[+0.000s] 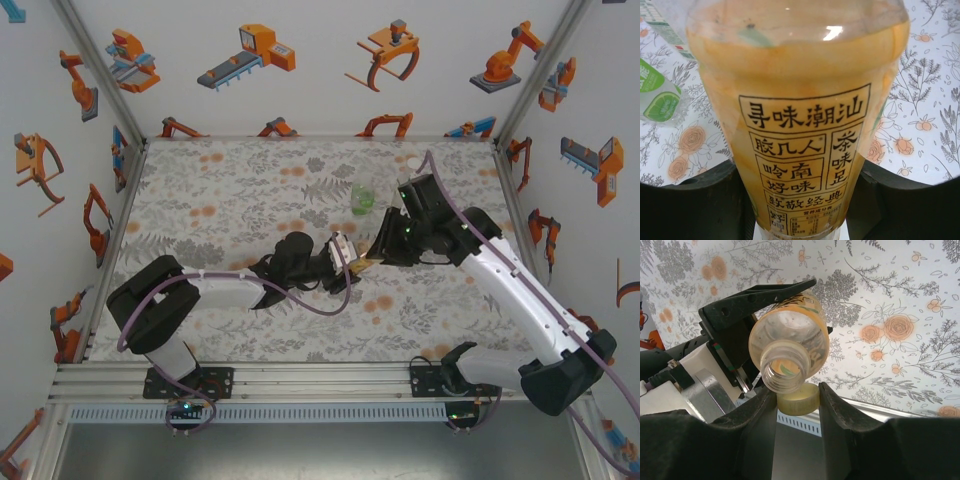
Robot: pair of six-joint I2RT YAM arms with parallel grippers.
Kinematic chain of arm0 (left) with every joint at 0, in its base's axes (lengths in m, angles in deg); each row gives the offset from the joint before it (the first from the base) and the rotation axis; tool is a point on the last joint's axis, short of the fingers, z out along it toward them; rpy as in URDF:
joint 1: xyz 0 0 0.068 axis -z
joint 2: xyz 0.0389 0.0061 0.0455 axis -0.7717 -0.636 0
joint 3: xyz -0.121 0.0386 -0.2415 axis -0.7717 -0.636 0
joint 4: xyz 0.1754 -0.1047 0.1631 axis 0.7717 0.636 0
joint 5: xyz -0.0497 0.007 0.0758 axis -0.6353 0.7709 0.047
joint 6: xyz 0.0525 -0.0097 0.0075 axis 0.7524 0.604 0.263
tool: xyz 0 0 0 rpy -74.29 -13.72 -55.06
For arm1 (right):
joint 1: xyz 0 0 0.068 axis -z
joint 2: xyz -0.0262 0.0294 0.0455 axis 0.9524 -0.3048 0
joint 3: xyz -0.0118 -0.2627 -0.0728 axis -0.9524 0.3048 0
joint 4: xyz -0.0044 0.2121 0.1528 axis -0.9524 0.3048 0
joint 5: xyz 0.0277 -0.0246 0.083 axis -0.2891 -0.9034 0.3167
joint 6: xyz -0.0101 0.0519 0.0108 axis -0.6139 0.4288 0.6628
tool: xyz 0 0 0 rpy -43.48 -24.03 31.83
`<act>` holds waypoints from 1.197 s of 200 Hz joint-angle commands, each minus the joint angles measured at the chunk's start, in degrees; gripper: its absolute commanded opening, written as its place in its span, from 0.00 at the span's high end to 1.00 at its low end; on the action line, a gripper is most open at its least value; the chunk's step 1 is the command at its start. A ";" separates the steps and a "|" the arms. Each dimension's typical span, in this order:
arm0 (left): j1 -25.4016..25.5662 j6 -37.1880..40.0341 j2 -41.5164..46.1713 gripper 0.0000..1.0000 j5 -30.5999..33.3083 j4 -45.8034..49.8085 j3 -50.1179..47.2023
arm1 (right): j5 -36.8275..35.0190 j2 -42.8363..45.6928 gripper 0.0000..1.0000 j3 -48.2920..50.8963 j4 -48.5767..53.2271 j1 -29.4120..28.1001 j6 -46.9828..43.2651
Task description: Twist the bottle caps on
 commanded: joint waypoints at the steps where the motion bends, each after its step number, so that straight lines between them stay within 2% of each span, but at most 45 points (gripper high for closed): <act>1: -1.19 -2.19 0.90 1.00 3.21 -1.34 0.29 | -2.20 1.61 0.68 -2.18 1.43 -0.11 -2.39; 52: -7.50 -4.43 10.05 1.00 8.61 3.16 -1.47 | -1.05 -0.35 0.70 0.88 3.18 -0.12 -7.86; 90: -9.99 -2.73 20.39 1.00 9.74 15.79 0.97 | 2.43 -7.39 0.71 6.49 -0.01 -0.54 -11.42; 126: -10.89 -2.25 28.00 1.00 9.61 26.87 4.26 | 1.78 -16.79 0.70 9.09 -4.82 -4.31 -13.85; 175: -11.11 -2.80 34.32 1.00 10.39 33.37 5.71 | 0.53 -30.67 0.70 7.07 -9.22 -8.70 -16.36; 207: -11.20 -3.99 36.00 1.00 12.61 36.59 6.36 | -1.64 -34.94 0.68 5.57 -10.50 -9.56 -17.22; 239: -11.29 -3.78 36.73 1.00 13.03 37.69 6.45 | -5.28 -35.79 0.62 6.37 -13.22 -9.87 -17.59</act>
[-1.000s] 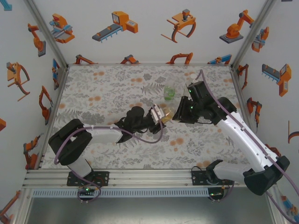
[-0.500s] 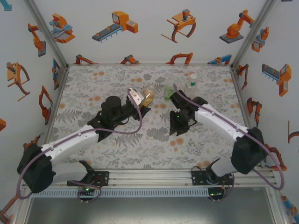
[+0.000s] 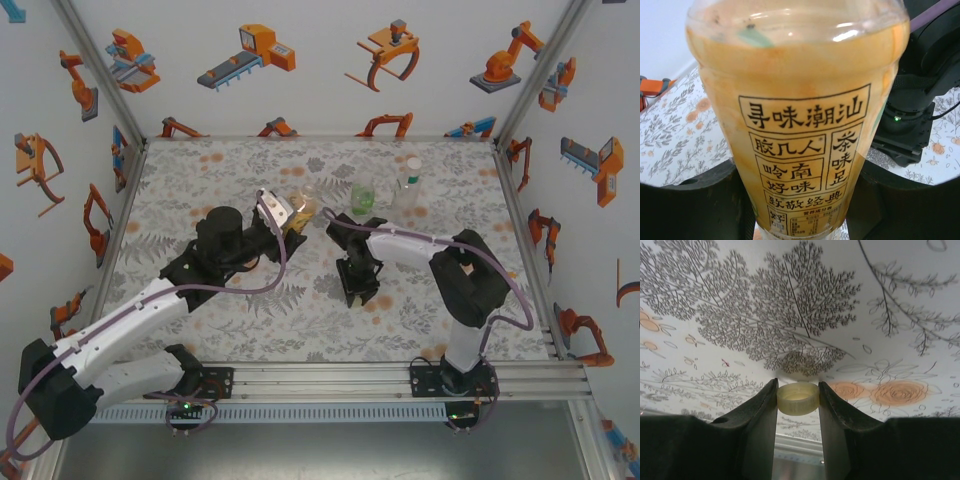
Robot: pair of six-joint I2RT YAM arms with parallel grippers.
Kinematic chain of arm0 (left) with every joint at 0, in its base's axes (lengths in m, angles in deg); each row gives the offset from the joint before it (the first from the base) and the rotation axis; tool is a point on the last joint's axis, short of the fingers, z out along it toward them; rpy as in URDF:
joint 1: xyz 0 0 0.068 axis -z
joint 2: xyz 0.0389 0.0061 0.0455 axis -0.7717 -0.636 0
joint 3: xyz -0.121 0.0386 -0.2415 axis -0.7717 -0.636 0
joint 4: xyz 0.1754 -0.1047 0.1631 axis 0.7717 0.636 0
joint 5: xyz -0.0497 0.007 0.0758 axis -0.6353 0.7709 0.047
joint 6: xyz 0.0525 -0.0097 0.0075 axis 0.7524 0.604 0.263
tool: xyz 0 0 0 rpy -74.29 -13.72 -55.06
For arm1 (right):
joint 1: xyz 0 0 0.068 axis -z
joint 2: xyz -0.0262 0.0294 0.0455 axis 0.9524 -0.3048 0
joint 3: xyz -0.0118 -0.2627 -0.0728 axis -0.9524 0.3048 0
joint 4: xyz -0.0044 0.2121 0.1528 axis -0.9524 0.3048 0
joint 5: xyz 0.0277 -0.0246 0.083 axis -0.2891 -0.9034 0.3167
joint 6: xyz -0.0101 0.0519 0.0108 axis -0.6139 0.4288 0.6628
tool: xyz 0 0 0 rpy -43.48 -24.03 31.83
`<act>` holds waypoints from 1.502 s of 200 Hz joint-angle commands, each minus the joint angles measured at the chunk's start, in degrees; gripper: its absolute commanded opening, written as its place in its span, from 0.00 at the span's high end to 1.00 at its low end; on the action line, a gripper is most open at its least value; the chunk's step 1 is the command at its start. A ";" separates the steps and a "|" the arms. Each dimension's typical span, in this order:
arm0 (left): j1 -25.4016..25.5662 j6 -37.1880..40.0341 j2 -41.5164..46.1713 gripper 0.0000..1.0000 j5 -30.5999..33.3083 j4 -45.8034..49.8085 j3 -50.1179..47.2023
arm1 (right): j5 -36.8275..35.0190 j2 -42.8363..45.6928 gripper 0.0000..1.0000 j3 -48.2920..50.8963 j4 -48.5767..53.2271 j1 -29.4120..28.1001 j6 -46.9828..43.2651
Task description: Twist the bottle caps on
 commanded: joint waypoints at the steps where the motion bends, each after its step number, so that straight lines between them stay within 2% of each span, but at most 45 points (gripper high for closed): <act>1: -0.43 -0.96 1.43 1.00 1.06 1.79 1.78 | -4.26 0.04 0.62 -0.87 -2.43 -0.50 -1.17; 48: -0.47 -0.67 0.56 1.00 1.01 1.47 1.68 | -9.10 1.35 0.48 2.80 -9.78 -2.12 -2.19; 133: -0.41 -0.67 -0.62 1.00 0.32 0.54 1.75 | -13.88 10.10 0.54 16.97 -25.98 -6.33 -4.27; 225: -0.42 -1.44 -1.44 1.00 -0.07 0.11 1.77 | -15.36 10.85 0.59 16.90 -20.13 -7.81 -0.30; 300: -0.40 -1.95 -1.80 1.00 0.10 -0.50 1.51 | -15.11 11.91 0.57 15.59 -17.63 -8.32 0.82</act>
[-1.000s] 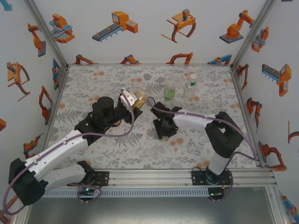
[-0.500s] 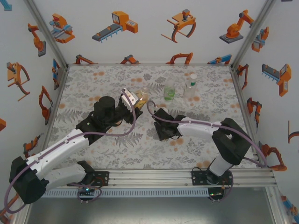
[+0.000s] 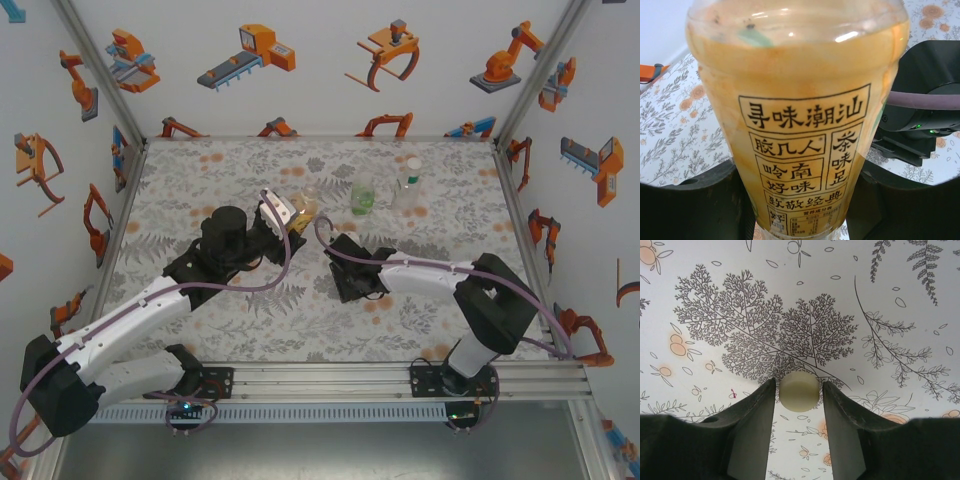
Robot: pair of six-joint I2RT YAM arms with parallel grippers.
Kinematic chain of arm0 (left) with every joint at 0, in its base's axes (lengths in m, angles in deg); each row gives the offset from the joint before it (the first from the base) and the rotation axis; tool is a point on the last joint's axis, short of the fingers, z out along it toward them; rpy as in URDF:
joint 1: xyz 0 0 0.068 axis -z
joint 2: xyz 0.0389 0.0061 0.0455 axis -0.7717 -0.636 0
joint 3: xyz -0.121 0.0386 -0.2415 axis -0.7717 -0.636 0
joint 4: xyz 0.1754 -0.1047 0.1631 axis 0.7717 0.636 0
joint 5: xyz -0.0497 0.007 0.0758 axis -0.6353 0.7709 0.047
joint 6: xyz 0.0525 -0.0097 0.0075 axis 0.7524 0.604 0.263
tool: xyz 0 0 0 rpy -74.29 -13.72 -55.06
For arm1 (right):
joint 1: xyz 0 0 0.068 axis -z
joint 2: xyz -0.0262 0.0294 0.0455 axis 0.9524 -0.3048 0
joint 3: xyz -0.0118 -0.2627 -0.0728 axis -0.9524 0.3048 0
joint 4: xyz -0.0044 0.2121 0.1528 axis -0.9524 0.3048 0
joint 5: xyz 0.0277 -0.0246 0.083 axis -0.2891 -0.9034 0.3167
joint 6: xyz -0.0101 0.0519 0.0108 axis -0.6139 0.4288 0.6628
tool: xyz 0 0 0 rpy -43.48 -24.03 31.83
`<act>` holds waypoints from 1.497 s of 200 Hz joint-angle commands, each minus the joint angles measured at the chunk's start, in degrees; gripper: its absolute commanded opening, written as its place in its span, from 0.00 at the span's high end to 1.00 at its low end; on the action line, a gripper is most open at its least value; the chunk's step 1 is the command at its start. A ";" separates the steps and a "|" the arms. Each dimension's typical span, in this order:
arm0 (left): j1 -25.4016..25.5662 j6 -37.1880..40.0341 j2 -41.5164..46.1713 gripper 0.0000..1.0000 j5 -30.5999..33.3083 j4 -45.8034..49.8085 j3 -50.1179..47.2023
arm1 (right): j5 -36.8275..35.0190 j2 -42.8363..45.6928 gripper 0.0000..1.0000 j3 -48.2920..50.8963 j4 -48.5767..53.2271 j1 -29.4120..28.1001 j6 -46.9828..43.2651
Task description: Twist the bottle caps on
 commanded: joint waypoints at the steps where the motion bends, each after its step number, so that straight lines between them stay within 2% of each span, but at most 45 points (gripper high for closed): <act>1: -0.33 -1.07 -0.34 1.00 -0.56 -1.70 1.51 | 0.42 0.11 0.57 0.53 5.00 -0.61 1.75; 87: -0.39 -0.92 -0.73 1.00 -0.77 -2.50 1.00 | -0.69 0.21 0.65 0.02 4.99 -0.61 1.84; 137: -0.35 1.36 -0.98 1.00 -0.79 0.19 0.91 | -0.28 4.12 0.69 -0.21 5.06 0.20 1.30; 180: -0.38 6.40 -2.31 1.00 -8.41 11.63 5.55 | 6.42 12.37 0.72 -0.87 5.02 5.05 -2.90; 219: -0.32 9.97 -2.07 1.00 -15.88 14.56 5.49 | 16.78 23.91 0.75 -0.83 2.12 10.98 -9.97; 261: -0.18 16.21 -2.07 1.00 -22.72 22.83 7.57 | 23.44 37.71 0.83 -0.09 -4.17 12.31 -19.95; 299: 0.82 18.83 -1.54 1.00 -24.22 25.27 7.92 | 39.55 45.25 0.83 -0.34 -7.72 12.42 -30.72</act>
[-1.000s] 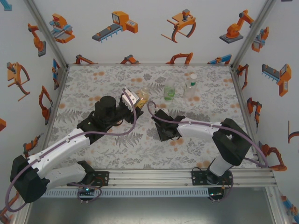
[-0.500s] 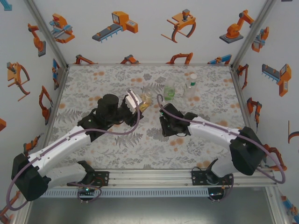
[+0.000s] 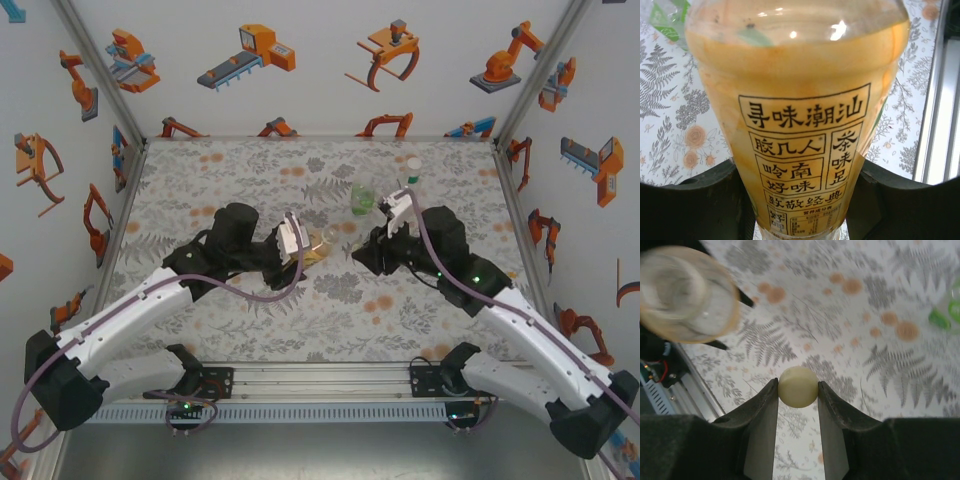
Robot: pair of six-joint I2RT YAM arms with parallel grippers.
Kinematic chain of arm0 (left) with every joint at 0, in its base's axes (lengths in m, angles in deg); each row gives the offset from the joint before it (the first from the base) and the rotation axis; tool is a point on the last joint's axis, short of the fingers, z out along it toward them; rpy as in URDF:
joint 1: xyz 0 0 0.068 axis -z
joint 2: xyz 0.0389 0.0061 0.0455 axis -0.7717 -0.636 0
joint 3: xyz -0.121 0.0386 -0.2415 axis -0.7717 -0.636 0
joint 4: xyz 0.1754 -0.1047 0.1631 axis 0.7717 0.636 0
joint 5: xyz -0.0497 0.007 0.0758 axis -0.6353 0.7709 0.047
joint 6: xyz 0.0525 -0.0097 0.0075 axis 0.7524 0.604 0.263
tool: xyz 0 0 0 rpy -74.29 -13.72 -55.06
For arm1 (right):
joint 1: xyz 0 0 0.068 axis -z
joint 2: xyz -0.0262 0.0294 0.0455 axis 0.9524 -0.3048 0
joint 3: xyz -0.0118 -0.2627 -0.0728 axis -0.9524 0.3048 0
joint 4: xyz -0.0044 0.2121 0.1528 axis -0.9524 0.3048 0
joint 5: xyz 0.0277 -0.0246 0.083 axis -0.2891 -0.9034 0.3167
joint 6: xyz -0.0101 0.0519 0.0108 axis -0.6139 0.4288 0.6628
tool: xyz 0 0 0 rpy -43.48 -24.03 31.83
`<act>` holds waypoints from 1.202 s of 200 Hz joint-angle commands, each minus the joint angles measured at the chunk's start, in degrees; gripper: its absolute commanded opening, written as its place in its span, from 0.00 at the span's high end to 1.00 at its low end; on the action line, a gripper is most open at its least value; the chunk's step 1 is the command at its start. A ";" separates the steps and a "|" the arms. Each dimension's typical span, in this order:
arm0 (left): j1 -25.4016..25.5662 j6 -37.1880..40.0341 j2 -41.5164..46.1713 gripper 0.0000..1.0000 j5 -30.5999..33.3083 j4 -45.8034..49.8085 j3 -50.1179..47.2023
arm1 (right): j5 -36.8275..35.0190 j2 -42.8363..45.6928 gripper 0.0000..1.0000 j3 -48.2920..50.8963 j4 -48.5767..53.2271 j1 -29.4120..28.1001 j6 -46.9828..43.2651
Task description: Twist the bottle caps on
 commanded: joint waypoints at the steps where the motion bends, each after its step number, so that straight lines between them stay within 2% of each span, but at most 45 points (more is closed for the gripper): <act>1: 0.85 4.16 0.95 1.00 -4.26 3.44 1.74 | 13.10 3.13 0.83 -0.45 -3.46 0.37 -10.09; 30: 2.88 7.72 0.50 1.00 -4.13 7.44 2.83 | 22.02 2.76 0.84 -5.55 1.17 0.36 -17.65; 56: 4.55 10.02 -0.34 1.00 -3.68 11.87 4.43 | 30.53 0.02 0.88 -10.87 10.19 0.27 -30.10; 111: 6.46 11.11 -0.96 1.00 -6.29 12.67 4.55 | 36.15 -2.26 0.91 -14.34 16.07 0.27 -42.62; 240: 6.80 11.62 -2.02 1.00 -8.47 13.18 4.99 | 38.03 -5.64 0.94 -15.56 15.91 -0.87 -43.91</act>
